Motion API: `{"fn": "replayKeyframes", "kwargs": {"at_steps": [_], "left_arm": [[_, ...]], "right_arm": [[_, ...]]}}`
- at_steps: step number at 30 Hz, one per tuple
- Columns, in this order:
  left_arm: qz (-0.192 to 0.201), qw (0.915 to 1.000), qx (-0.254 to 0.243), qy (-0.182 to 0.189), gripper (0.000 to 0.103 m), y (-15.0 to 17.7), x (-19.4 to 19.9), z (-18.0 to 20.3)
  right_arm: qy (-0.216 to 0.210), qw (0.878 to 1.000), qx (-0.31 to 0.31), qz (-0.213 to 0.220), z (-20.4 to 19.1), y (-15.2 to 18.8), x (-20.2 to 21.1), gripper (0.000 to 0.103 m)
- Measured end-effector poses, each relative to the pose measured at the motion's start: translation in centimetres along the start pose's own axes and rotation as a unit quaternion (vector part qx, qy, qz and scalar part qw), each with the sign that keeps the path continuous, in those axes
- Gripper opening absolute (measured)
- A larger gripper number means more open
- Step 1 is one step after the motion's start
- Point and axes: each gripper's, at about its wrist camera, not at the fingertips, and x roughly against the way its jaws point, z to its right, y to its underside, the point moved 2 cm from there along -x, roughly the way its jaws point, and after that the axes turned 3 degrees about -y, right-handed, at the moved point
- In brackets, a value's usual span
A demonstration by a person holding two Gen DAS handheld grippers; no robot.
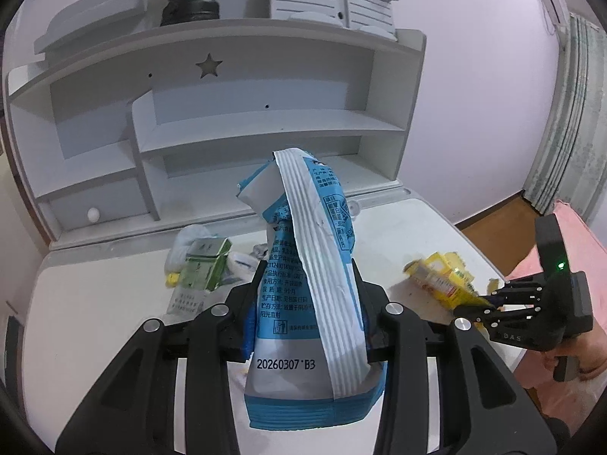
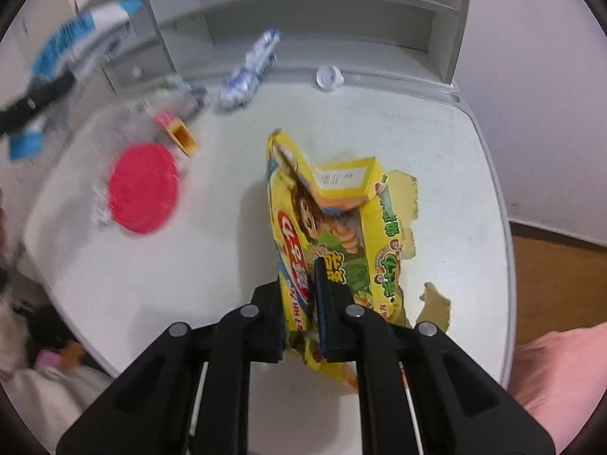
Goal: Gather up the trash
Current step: 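Carry both items over the floor bin and open both tools to drop them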
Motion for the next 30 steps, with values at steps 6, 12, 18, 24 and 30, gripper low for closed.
{"fn": "replayKeyframes", "kwargs": {"at_steps": [6,12,18,24,30], "left_arm": [[-0.006,0.9999,0.012,0.001,0.039,0.6,-0.3,-1.4],[-0.008,0.9979,-0.042,0.049,0.039,0.0,-0.1,3.5],[-0.028,0.9672,-0.158,0.197,0.039,0.9,0.3,18.0],[-0.139,0.8826,-0.313,0.322,0.039,10.6,-1.6,36.2],[-0.328,0.8063,-0.407,0.278,0.038,26.9,-11.6,44.5]], "right_arm": [[0.027,1.000,0.000,-0.002,0.6,0.0,-0.6,0.011],[-0.106,0.984,-0.133,0.061,5.7,1.4,3.7,0.009],[-0.091,0.954,-0.242,0.150,12.9,9.8,14.3,0.009],[-0.034,0.920,-0.372,0.120,19.6,23.7,15.4,0.009],[-0.051,0.861,-0.507,0.017,24.4,38.7,3.6,0.009]]}}
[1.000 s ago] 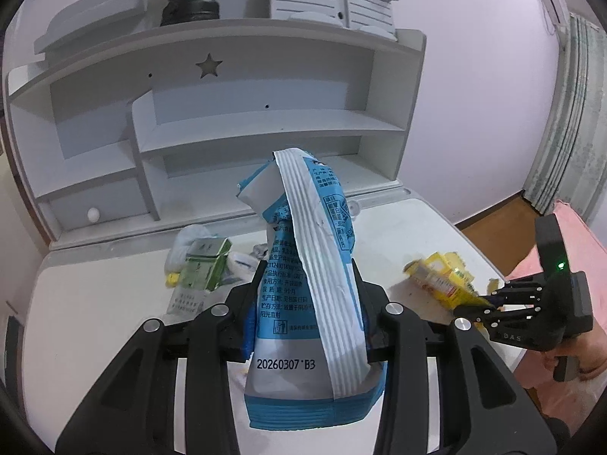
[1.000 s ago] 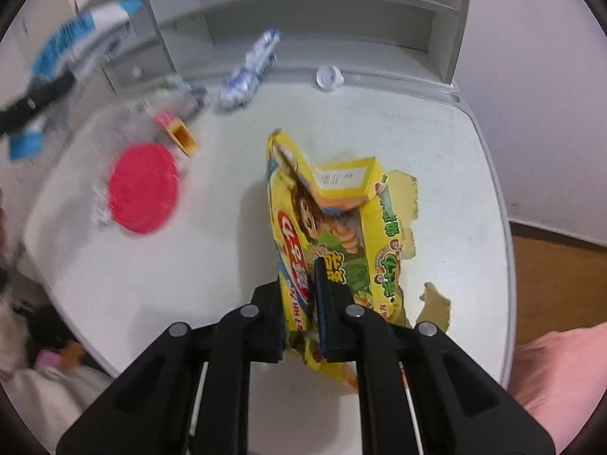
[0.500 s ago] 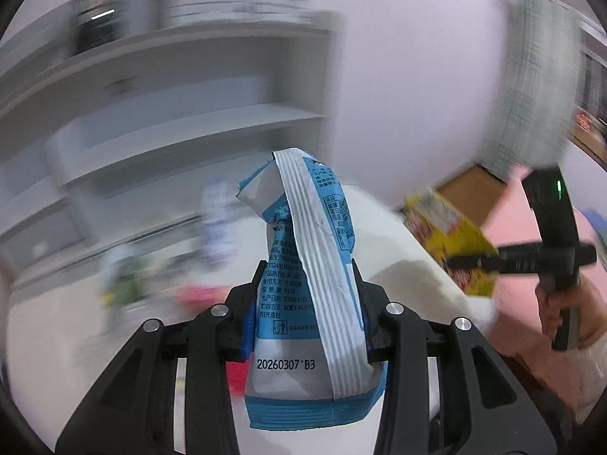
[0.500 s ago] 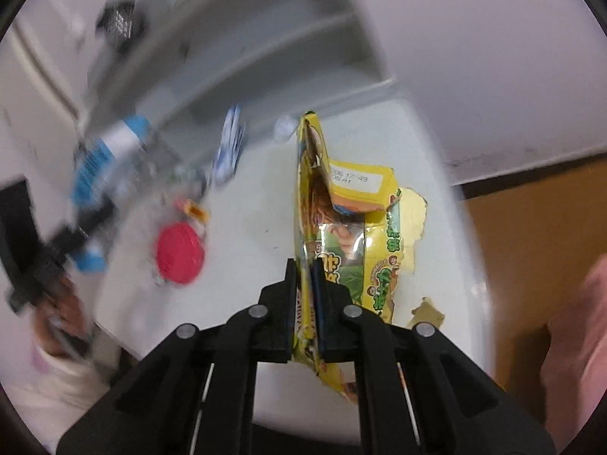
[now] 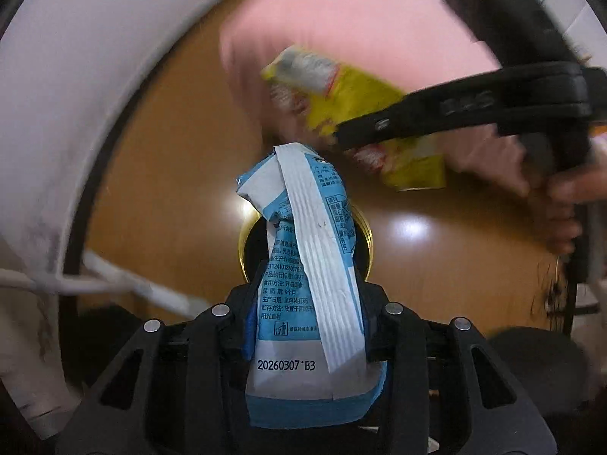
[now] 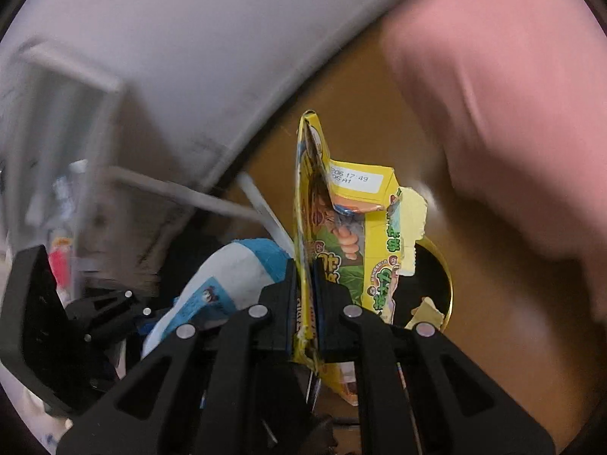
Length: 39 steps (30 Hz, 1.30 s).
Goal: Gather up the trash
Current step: 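Carry both items over the floor bin and open both tools to drop them, then grasp the red plastic lid with the right tool while the left grasps the clear plastic bag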
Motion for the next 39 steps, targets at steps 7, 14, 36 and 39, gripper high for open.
{"fn": "replayKeyframes", "kwargs": {"at_steps": [7,14,36,39], "left_arm": [[-0.143,0.9888,0.041,0.012,0.036,0.9,-13.9,-2.5],[-0.160,0.9846,0.070,0.010,0.066,0.7,-16.4,-3.4],[0.370,0.8995,0.116,-0.201,0.096,12.5,28.9,-9.5],[0.330,0.8674,0.225,-0.298,0.096,19.5,31.6,-15.8]], "right_arm": [[-0.019,0.988,-0.119,-0.094,10.0,4.2,-12.8,0.009],[-0.058,0.977,-0.175,-0.109,12.4,4.0,-15.4,0.023],[0.183,0.900,0.184,0.350,-13.0,0.6,14.2,0.097],[0.137,0.905,0.251,0.315,-20.1,0.3,11.6,0.097]]}}
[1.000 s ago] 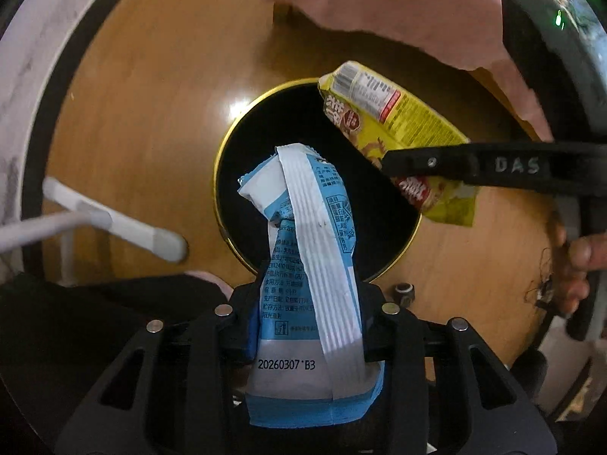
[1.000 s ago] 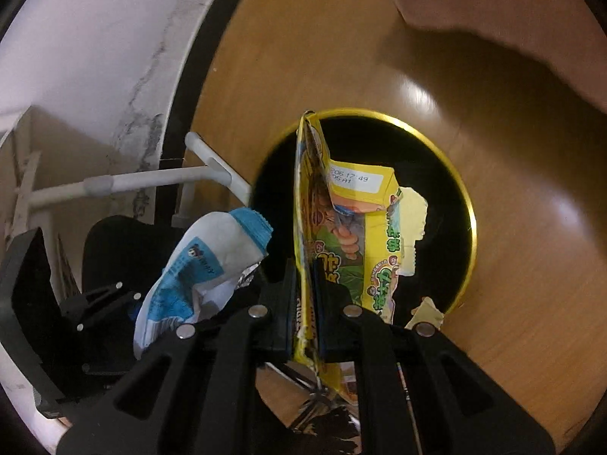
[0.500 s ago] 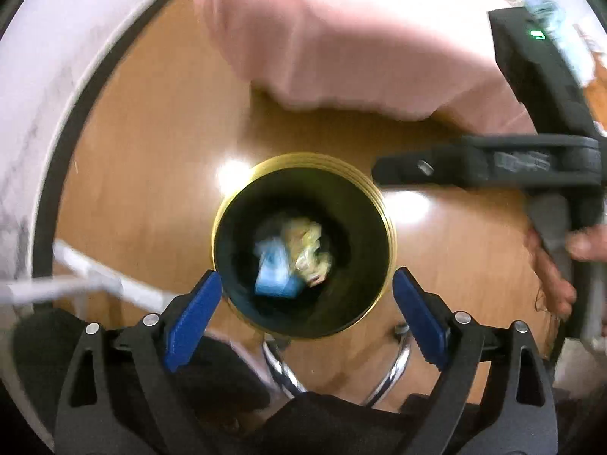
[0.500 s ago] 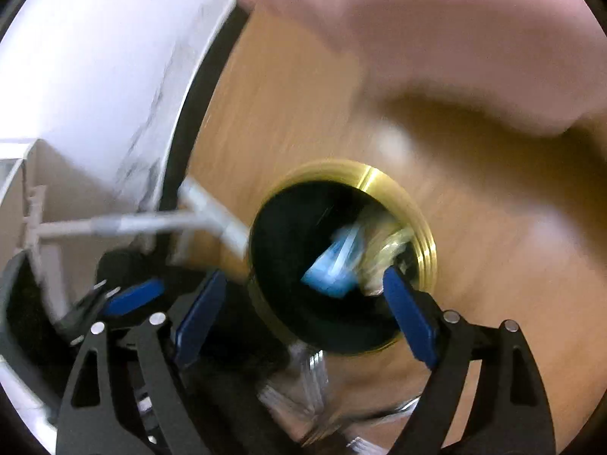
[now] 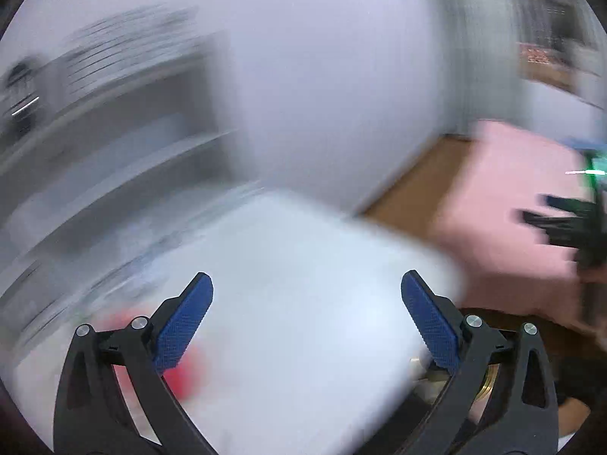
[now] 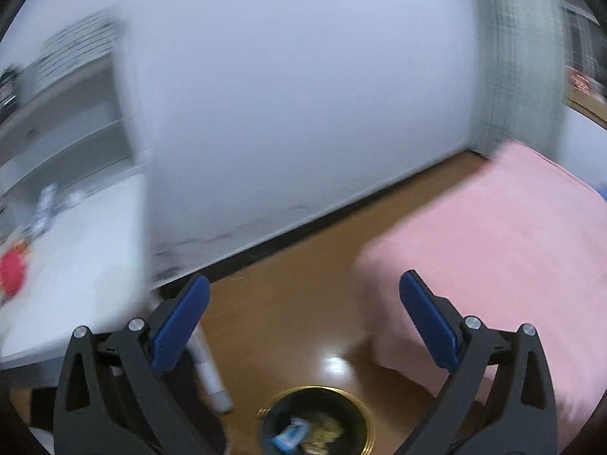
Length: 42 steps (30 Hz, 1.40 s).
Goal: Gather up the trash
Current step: 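Grasp the red plastic lid with the right tool while the left grasps the clear plastic bag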
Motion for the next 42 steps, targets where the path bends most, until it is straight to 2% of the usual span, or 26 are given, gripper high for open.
{"fn": "replayKeyframes", "kwargs": {"at_steps": [1,2,4,5,6,8,9,11,14,18,21,23,26,27,28,29,31,32,42], "left_arm": [[-0.020,0.9982,0.034,-0.046,0.096,1.3,0.3,-4.2],[-0.030,0.9954,0.055,-0.072,0.096,2.1,0.6,-6.6],[-0.048,0.9821,0.114,-0.142,0.096,4.9,1.7,-13.4],[-0.056,0.9771,0.132,-0.157,0.096,5.8,2.0,-15.1],[-0.070,0.9704,0.156,-0.170,0.096,7.2,2.3,-17.4],[-0.085,0.9625,0.196,-0.168,0.096,9.5,3.0,-21.0],[-0.089,0.9606,0.205,-0.165,0.096,9.9,2.8,-21.5],[-0.096,0.9584,0.217,-0.159,0.096,10.9,3.1,-22.3],[-0.104,0.9624,0.200,-0.152,0.096,10.9,1.9,-22.2],[-0.105,0.9715,0.173,-0.124,0.096,9.6,-1.0,-22.1],[-0.121,0.9760,0.154,-0.095,0.096,8.9,-3.9,-22.2],[-0.138,0.9768,0.152,-0.061,0.096,8.8,-5.4,-22.1],[-0.156,0.9766,0.139,-0.051,0.095,9.4,-6.8,-21.9],[-0.159,0.9761,0.140,-0.050,0.091,9.6,-7.1,-22.0],[-0.159,0.9758,0.144,-0.045,0.066,9.7,-7.3,-22.1],[-0.164,0.9736,0.156,-0.031,0.040,10.0,-7.5,-22.4],[-0.165,0.9693,0.181,-0.016,0.023,10.4,-7.4,-23.0],[-0.161,0.9692,0.186,-0.021,0.018,10.5,-6.9,-23.2],[-0.092,0.9732,0.197,-0.076,0.014,8.9,-1.7,-24.9]], "right_arm": [[-0.025,1.000,0.019,-0.003,-2.6,-0.4,-0.6,0.097],[-0.064,0.997,0.046,-0.008,-6.2,-1.1,-1.2,0.097],[-0.129,0.988,0.086,-0.016,-12.0,-1.9,-1.9,0.097],[-0.155,0.982,0.102,-0.021,-14.1,-2.1,-2.0,0.097],[-0.197,0.972,0.124,-0.030,-17.4,-2.4,-2.5,0.097],[-0.252,0.954,0.151,-0.053,-22.5,-2.5,-3.6,0.097],[-0.281,0.941,0.172,-0.077,-25.4,-2.3,-4.0,0.097],[-0.302,0.924,0.209,-0.108,-29.7,-2.0,-4.4,0.097],[-0.325,0.894,0.278,-0.131,-36.0,-0.7,-5.5,0.097],[-0.334,0.870,0.329,-0.151,-40.5,1.1,-6.6,0.097],[-0.311,0.866,0.358,-0.158,-43.0,1.6,-7.7,0.097],[-0.303,0.865,0.367,-0.161,-43.2,1.8,-7.9,0.097],[-0.295,0.864,0.375,-0.158,-43.7,1.9,-8.2,0.097],[-0.296,0.864,0.377,-0.156,-44.2,1.6,-8.8,0.093],[-0.299,0.862,0.378,-0.157,-44.5,1.5,-9.0,0.082],[-0.301,0.860,0.380,-0.160,-44.8,1.4,-9.1,0.080],[-0.305,0.861,0.373,-0.163,-45.0,1.2,-9.3,0.080],[-0.307,0.862,0.369,-0.163,-44.9,1.0,-9.3,0.079],[-0.285,0.897,0.315,-0.123,-41.4,-3.0,-8.9,0.079]]}}
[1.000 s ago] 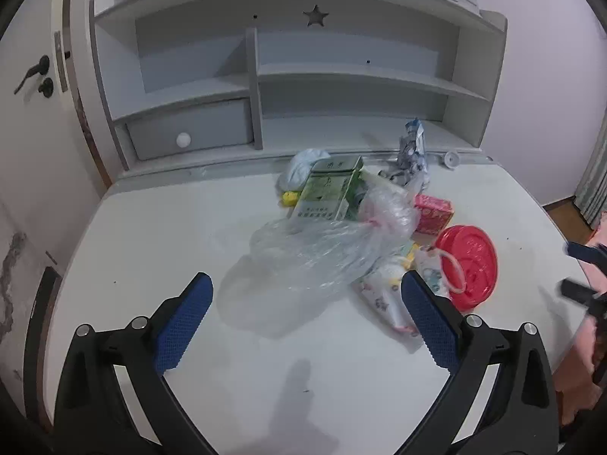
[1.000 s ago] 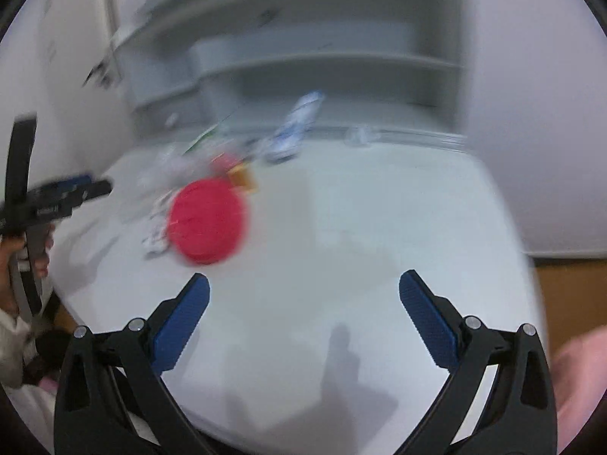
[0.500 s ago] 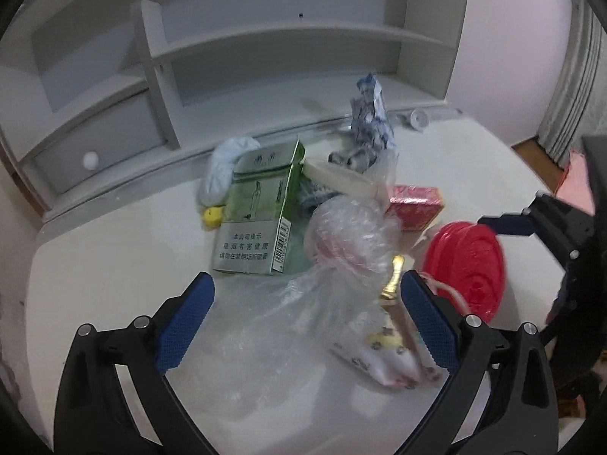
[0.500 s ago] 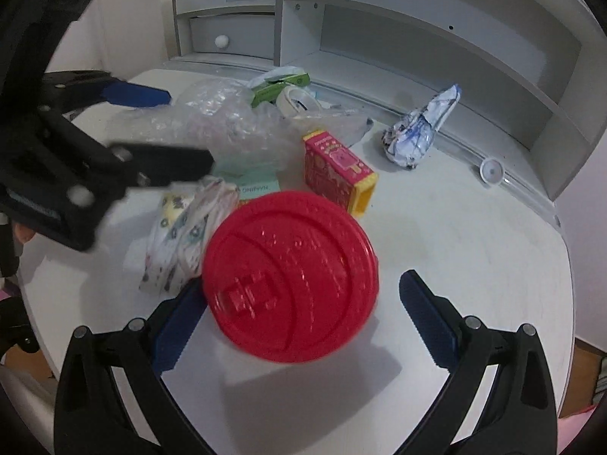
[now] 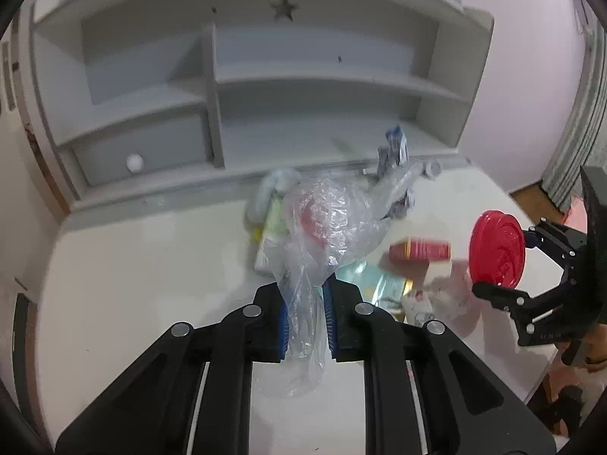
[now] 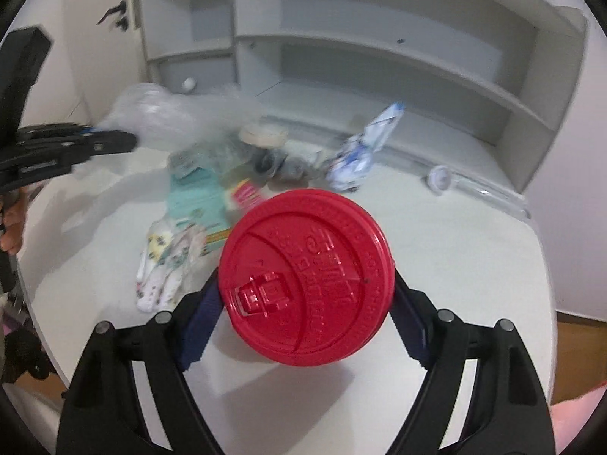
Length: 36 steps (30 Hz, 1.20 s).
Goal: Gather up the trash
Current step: 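Grasp the red plastic lid with the right tool while the left grasps the clear plastic bag, then carry the lid and plastic bag over the bin and release both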
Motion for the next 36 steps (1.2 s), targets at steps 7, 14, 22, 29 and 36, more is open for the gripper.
{"fn": "replayKeyframes", "kwargs": {"at_steps": [7,14,22,29,36], "left_arm": [[0.036,0.9987,0.028,-0.024,0.014,-0.9,2.5,-1.7],[0.021,0.9991,0.024,-0.029,0.014,-0.1,2.0,-1.3],[0.022,0.9991,0.015,-0.034,0.014,0.2,2.3,-1.0],[0.025,0.9997,-0.007,0.005,0.014,-0.4,3.2,3.1],[0.038,0.9829,-0.136,0.119,0.014,-1.7,3.4,18.9]], "right_arm": [[0.011,1.000,-0.014,0.008,1.3,0.6,0.5,0.079],[0.007,1.000,-0.027,-0.003,1.9,2.2,0.0,0.079],[0.001,0.999,-0.042,0.007,2.8,2.4,0.7,0.079],[-0.005,0.998,-0.049,0.026,4.9,2.5,4.5,0.079],[0.069,0.983,-0.161,0.063,14.7,10.1,17.2,0.079]]}}
